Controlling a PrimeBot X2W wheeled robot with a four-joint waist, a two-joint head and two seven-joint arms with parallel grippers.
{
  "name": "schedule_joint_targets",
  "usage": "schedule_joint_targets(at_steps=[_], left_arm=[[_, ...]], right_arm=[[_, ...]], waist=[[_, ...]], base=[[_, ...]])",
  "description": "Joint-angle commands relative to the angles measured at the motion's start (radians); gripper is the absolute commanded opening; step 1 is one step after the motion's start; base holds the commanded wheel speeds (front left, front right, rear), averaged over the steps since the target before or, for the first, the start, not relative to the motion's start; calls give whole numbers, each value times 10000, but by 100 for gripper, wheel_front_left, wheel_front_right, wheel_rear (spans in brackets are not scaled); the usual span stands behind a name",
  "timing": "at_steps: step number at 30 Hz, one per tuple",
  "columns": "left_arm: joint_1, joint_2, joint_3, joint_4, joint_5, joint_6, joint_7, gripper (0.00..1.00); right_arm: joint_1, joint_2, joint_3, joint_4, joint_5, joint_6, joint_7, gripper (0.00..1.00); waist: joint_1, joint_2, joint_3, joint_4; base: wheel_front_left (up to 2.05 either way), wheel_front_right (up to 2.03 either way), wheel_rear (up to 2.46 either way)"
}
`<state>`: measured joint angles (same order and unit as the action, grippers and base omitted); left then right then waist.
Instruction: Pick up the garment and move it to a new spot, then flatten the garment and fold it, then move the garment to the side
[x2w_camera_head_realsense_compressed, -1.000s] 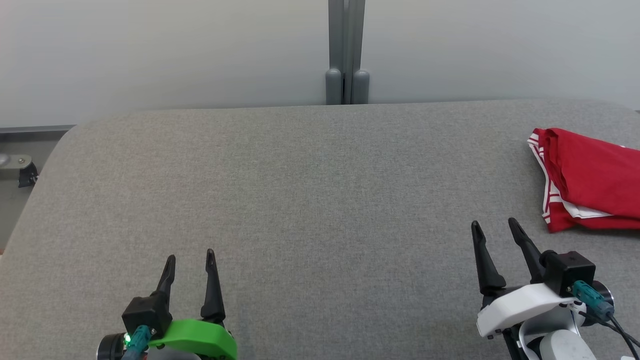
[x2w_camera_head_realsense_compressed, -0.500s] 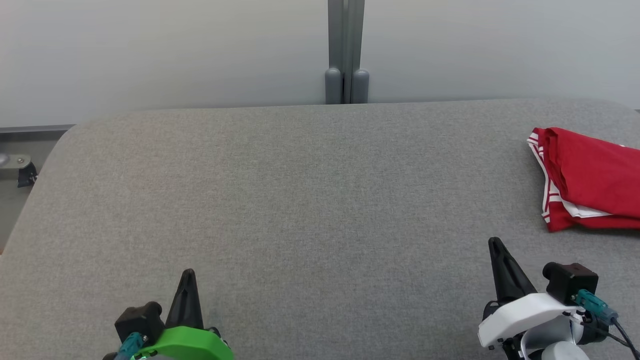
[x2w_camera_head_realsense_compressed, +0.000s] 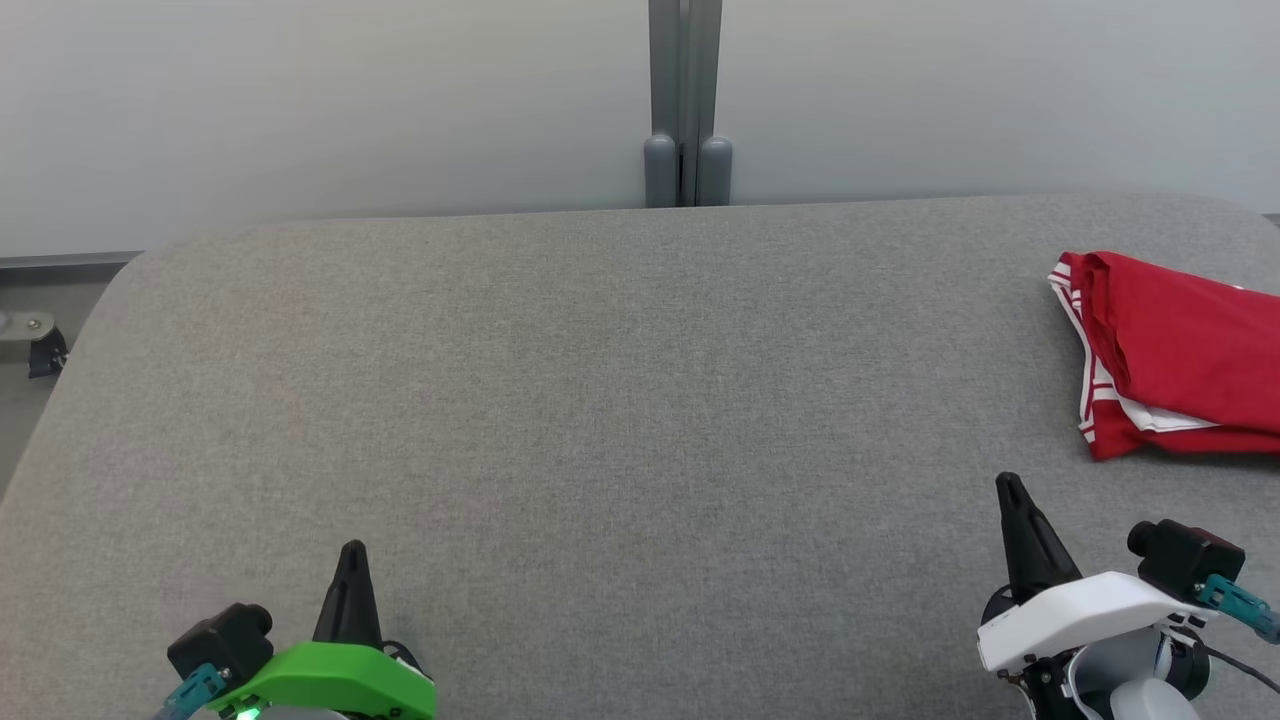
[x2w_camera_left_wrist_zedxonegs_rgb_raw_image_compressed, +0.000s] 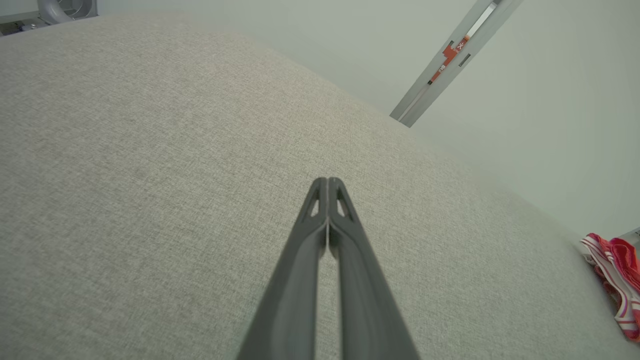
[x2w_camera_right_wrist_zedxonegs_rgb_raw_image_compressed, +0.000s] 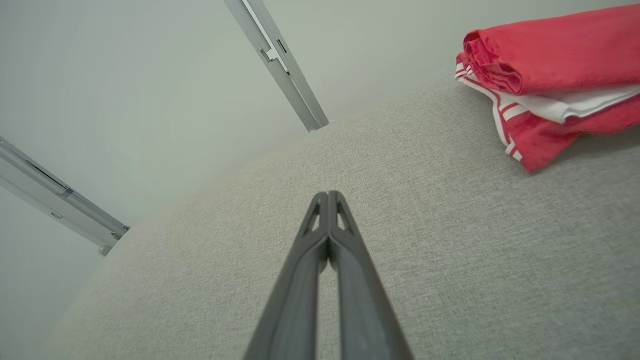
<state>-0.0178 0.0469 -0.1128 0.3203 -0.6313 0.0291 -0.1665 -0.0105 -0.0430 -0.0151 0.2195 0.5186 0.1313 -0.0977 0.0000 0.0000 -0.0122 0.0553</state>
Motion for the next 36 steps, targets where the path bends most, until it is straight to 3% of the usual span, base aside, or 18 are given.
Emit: schedule_joint_targets(at_steps=[1,36], left_arm=[[-324,17,125,-196,-373,-84,72,0],[-638,31,1094,-468,-4589,-770,1296,0]], right_arm=[[-313,-37,-54,-123,417,-2,80,0],[-658,-64,-481,34,5115,-2,991,0]], waist=[[0,0,2,-7],[0,0,53,-190]], base=[[0,0,0],[0,0,0]])
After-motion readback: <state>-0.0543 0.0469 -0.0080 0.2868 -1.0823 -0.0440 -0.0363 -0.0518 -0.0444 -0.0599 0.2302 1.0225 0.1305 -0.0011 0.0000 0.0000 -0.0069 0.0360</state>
